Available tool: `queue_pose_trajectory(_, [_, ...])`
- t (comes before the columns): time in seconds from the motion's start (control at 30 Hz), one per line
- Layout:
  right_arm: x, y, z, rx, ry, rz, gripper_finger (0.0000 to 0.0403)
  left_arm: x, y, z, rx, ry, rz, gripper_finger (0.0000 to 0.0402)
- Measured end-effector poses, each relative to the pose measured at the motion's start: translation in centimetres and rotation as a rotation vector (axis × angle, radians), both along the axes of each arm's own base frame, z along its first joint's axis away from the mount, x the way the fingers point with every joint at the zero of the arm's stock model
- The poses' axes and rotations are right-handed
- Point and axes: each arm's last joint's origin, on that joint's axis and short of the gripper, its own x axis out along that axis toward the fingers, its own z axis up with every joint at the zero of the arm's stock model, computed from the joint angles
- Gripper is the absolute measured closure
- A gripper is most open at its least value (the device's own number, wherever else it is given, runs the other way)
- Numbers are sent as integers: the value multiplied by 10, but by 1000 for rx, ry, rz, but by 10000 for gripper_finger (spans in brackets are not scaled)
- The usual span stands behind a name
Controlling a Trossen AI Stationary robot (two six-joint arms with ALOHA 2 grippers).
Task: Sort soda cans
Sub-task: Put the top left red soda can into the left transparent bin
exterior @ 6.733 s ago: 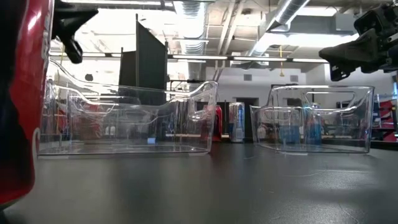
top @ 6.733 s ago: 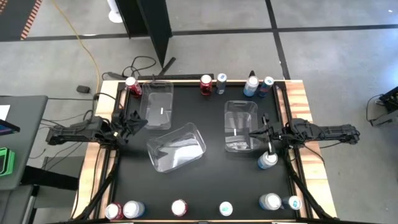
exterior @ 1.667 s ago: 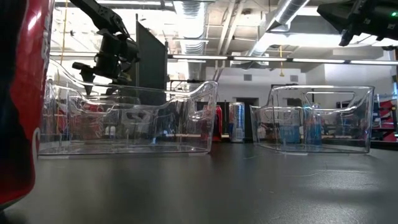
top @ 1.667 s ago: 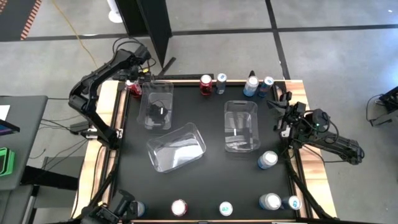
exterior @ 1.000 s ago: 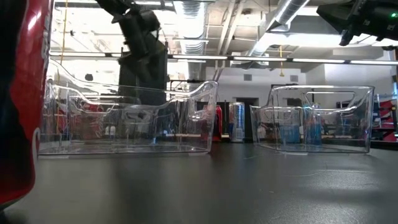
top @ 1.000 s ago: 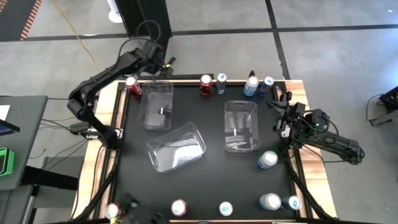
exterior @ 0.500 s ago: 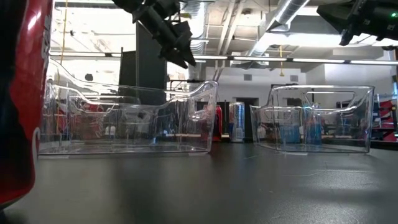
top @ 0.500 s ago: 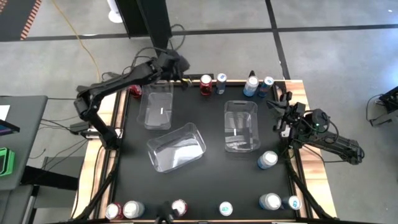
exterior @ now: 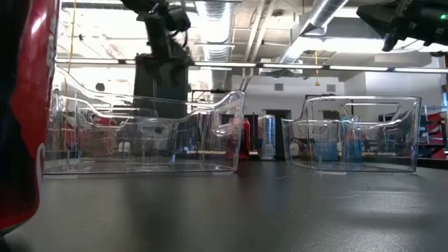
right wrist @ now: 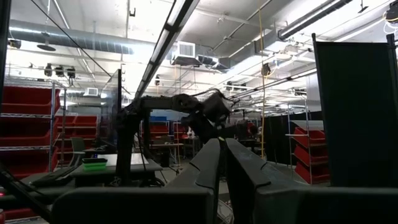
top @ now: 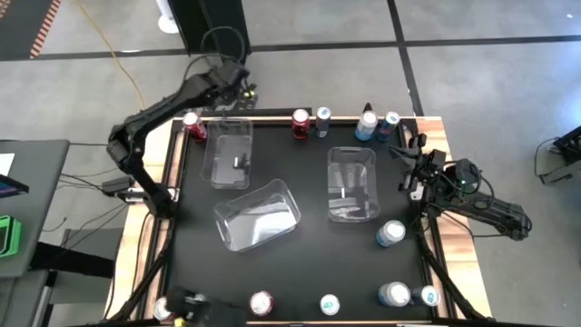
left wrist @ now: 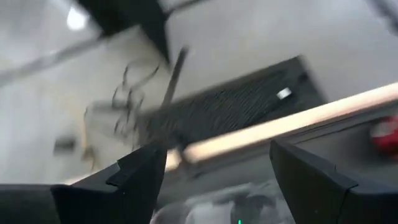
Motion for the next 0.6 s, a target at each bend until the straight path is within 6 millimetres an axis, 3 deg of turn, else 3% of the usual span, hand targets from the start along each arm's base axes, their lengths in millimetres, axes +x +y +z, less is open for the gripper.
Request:
queue_pose_trajectory(0.13, [0,0,0,0,0,0,356,-29,13,-6,-77,13,177,120])
queue_pose_trajectory(0.33, [0,0,0,0,0,0,356,-56,22,-10,-136,34,329,116])
queue_pose_trajectory(0.6, [0,0,0,0,0,0,356,-83,19,-16,-257,102,482,59])
